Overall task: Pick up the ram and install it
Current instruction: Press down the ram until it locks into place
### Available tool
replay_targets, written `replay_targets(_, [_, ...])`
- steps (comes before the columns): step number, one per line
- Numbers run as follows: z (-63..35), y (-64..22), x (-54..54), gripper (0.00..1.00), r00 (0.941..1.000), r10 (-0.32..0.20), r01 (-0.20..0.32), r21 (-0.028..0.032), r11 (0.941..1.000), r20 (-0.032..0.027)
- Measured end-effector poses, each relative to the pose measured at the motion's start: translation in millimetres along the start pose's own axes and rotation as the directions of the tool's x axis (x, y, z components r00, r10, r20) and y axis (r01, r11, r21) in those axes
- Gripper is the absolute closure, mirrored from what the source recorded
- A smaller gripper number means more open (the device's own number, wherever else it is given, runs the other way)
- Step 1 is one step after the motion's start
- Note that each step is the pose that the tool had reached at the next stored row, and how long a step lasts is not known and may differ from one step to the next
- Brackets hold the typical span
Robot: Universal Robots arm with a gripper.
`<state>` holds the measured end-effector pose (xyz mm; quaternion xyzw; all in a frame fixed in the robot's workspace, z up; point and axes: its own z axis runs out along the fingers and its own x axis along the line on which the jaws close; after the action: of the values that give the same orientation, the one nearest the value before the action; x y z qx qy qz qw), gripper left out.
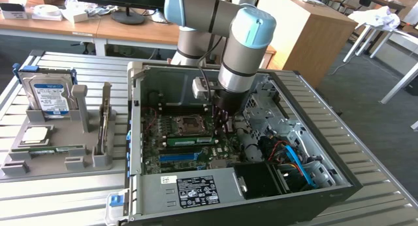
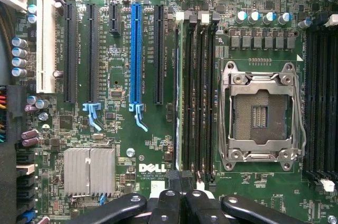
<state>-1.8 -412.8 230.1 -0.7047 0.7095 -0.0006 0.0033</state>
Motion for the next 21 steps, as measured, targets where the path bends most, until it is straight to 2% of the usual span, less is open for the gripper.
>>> replay_targets(21, [3.0,0.0,-1.3,0.9,1.0,0.0,0.0,0.0,1.0,0.0013])
